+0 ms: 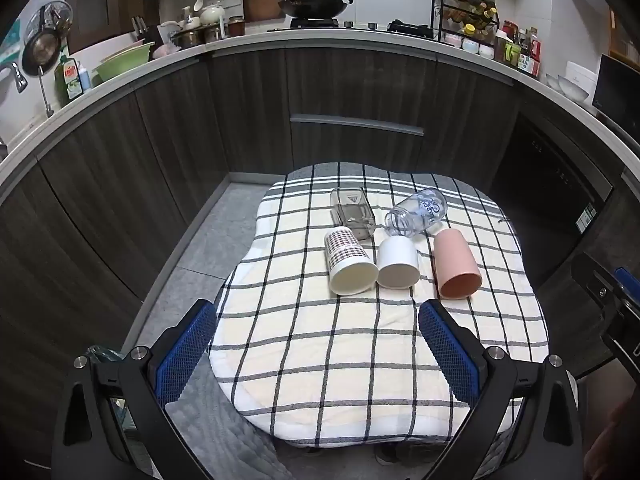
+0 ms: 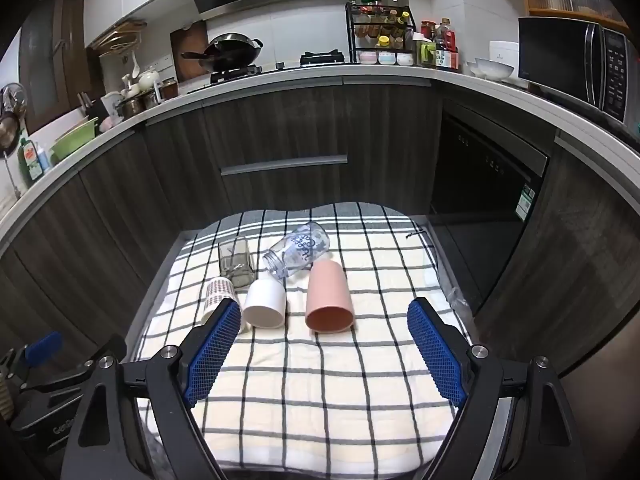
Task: Flip cup upside down
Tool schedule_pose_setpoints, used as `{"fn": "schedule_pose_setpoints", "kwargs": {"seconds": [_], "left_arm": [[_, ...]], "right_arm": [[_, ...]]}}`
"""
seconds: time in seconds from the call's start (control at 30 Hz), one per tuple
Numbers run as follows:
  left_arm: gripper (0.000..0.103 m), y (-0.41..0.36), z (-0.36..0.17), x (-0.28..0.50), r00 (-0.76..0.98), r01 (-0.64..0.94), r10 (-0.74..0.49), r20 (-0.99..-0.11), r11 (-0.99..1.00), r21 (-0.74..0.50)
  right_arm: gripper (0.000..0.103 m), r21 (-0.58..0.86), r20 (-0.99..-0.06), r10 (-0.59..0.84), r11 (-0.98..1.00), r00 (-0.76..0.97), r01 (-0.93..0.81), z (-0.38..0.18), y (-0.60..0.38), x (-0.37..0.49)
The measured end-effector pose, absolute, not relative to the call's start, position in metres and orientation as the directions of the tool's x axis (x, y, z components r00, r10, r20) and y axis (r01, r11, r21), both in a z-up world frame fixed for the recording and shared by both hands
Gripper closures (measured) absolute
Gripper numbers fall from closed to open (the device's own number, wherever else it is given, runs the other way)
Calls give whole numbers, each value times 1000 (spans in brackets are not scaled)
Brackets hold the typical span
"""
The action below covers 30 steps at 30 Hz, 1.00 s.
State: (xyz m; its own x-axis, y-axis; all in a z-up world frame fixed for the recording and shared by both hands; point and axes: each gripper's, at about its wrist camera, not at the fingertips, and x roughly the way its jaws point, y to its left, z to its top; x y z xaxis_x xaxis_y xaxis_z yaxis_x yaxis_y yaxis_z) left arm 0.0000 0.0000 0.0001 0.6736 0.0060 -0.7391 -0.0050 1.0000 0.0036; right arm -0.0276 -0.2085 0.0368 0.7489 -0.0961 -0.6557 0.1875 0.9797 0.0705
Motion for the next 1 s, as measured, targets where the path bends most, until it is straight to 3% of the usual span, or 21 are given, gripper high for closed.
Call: {"fn": "schedule_pose_setpoints", "kwargs": {"seconds": [1.0], "left_arm": [[0,0,1,0,680,14,-10,-733,1000,-1]], "right_arm": [[18,78,-662,-88,980,744,185,36,-209,-26]]}}
